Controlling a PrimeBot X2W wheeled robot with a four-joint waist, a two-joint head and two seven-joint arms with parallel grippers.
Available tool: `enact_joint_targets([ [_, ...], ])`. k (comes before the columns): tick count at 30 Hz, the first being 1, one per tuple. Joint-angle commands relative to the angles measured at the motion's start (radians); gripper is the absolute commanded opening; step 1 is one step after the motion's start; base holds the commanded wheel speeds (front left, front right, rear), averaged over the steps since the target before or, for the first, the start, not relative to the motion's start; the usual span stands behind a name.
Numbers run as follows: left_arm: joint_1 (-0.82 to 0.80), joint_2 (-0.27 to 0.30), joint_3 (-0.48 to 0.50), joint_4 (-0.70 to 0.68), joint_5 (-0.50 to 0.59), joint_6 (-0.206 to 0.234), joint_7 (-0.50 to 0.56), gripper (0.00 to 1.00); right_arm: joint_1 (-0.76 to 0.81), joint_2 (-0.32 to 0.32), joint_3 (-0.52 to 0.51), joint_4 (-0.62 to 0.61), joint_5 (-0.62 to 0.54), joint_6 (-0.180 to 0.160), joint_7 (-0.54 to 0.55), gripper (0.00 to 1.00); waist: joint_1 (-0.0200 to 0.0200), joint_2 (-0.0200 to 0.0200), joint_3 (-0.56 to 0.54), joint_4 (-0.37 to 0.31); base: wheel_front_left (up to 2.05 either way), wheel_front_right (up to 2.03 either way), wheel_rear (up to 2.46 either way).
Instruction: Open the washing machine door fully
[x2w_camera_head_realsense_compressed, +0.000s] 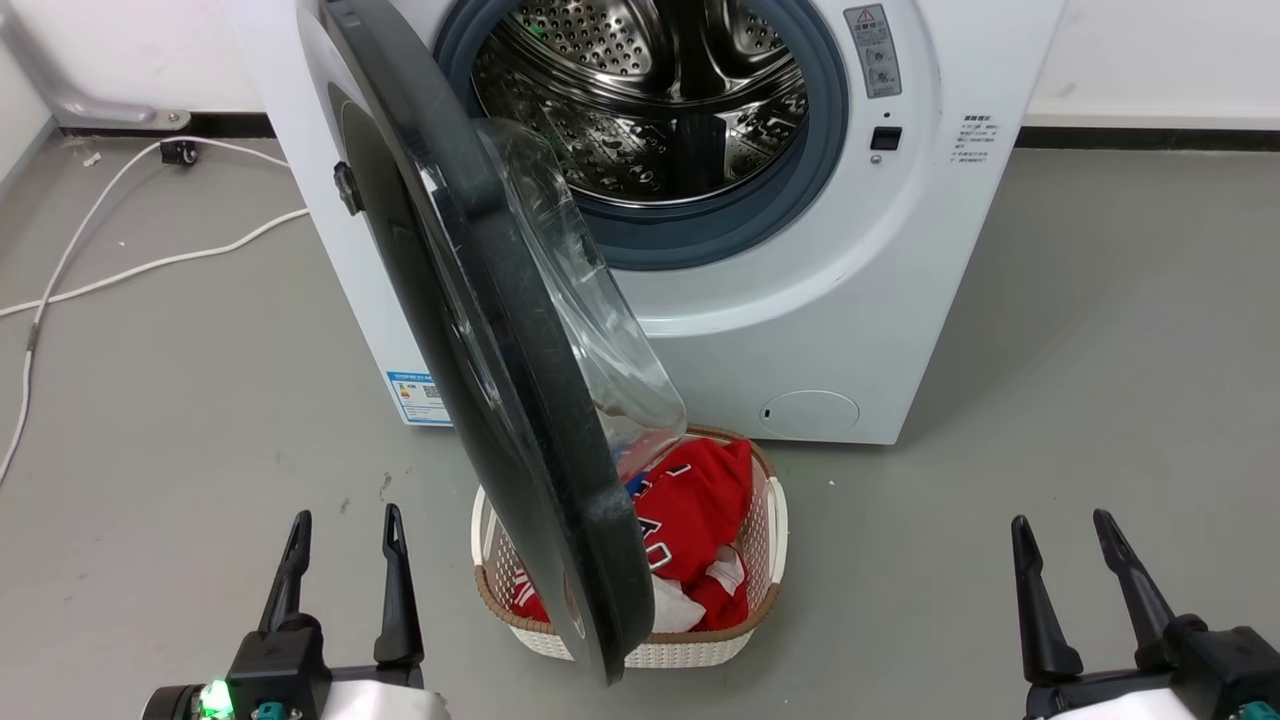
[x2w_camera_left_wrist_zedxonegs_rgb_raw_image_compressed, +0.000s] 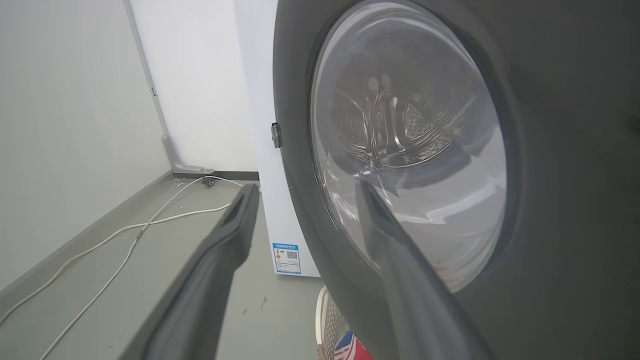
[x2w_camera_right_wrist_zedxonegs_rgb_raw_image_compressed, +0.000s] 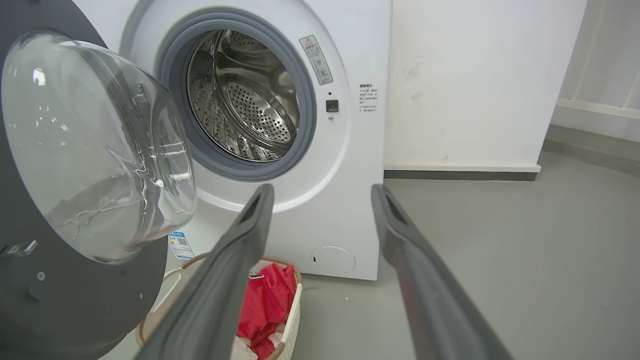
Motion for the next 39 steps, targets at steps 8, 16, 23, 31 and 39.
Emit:
enact_joint_targets([
  [8, 0.006, 0.0, 0.01, 0.0, -0.011, 0.015, -0.002, 0.75, 0.016, 0.016, 0.0, -0.01, -0.025, 0.0, -0.002, 1.0, 0.0001, -0.0001, 0.013, -0.004, 0.0, 0.0, 0.0],
  [16, -0.027, 0.001, 0.058, -0.05, -0.007, 0.028, -0.002, 0.0, 0.02, 0.018, 0.005, -0.025, -0.044, 0.0, -0.002, 1.0, 0.0001, -0.0001, 0.005, -0.012, 0.0, 0.0, 0.0],
  [23, -0.113, 0.015, 0.083, -0.224, 0.029, 0.001, -0.002, 0.0, 0.027, 0.018, 0.004, -0.029, -0.027, 0.0, -0.002, 1.0, 0.0001, -0.0001, -0.001, -0.009, 0.0, 0.0, 0.0],
  [31, -0.177, 0.023, -0.033, -0.414, 0.089, -0.032, -0.002, 0.0, 0.029, 0.018, 0.009, -0.035, -0.027, 0.0, -0.002, 1.0, 0.0001, -0.0001, -0.008, -0.017, 0.0, 0.0, 0.0],
  [39, -0.225, 0.024, -0.278, -0.451, 0.132, -0.109, -0.002, 0.0, 0.03, 0.018, 0.017, -0.03, -0.025, 0.0, -0.002, 1.0, 0.0001, -0.0001, -0.012, -0.026, 0.0, 0.0, 0.0],
])
